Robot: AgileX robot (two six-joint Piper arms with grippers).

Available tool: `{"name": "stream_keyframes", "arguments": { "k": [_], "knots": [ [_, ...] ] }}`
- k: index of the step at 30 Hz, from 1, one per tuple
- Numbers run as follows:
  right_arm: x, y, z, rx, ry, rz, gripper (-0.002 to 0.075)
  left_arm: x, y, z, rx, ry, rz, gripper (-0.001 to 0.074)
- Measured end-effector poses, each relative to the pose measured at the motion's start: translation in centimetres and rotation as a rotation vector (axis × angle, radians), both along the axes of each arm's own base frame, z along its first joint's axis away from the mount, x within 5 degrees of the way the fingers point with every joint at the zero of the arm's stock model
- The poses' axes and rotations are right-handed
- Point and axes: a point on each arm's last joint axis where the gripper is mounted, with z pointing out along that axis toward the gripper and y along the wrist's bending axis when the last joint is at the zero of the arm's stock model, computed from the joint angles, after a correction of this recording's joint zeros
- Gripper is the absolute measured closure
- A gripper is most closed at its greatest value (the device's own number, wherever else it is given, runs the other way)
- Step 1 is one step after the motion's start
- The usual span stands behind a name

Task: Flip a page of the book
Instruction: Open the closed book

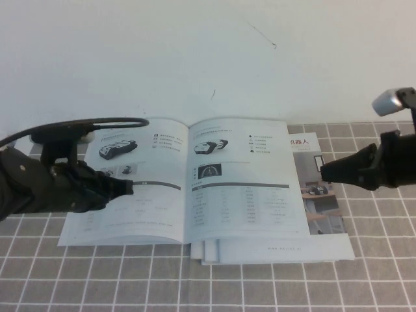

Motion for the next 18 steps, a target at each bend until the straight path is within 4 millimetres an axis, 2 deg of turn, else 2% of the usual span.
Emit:
{"name": "stream_keyframes", "arguments": {
  "k": [4,10,15,18],
  "knots": [
    [1.3,1.8,0.7,-0.129,-0.051,0.054,0.0729,1.0,0.1,-2.5,0.03,0.042,0.016,0.0738],
    [3.0,5.3,1.5,-0.255,-0.14,0.161,0.0729,1.9,0.3,-4.9,0.064,0.063,0.047,0.0738],
    [4.7,6.7,0.2,-0.273,-0.141,0.178,0.0719,2.3,0.4,-6.7,0.082,0.098,0.056,0.0738],
    [6.1,6.7,-1.4,-0.288,-0.115,0.125,0.0701,2.5,0.4,-7.2,0.086,0.107,0.057,0.0738]
  ]
}}
